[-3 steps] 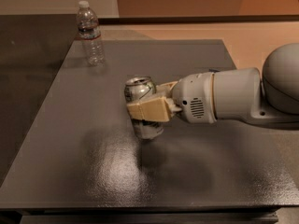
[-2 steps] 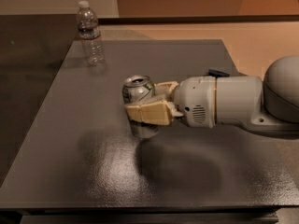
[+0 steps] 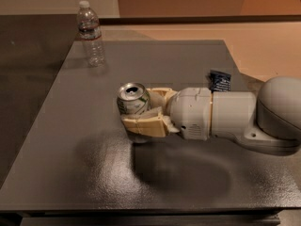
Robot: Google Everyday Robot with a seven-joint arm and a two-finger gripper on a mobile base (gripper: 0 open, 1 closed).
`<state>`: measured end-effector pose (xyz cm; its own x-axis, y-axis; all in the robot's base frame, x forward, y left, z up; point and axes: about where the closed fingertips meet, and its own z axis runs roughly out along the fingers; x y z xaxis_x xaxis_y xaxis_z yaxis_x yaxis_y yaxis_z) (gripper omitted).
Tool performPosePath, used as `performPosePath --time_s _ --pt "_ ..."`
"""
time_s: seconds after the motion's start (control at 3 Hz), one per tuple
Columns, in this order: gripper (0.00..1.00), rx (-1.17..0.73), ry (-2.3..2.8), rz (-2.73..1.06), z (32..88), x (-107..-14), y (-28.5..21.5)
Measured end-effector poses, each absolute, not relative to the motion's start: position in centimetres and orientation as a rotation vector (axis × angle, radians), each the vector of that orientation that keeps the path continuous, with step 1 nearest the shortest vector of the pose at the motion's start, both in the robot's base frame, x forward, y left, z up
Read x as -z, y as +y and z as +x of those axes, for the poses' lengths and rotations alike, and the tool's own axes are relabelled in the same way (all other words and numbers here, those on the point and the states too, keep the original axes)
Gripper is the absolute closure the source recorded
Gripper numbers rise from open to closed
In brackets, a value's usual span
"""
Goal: Place 7up can upright
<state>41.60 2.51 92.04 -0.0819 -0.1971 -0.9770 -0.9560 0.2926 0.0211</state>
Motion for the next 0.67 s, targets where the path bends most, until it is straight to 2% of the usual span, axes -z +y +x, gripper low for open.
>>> performPosePath --time_s 0.33,0.67 --pt "1.0 -0.893 1.486 -1.12 41.5 -90.9 2.8" --pt "0.83 -0.903 1.488 -1.082 41.6 -89.7 2.7"
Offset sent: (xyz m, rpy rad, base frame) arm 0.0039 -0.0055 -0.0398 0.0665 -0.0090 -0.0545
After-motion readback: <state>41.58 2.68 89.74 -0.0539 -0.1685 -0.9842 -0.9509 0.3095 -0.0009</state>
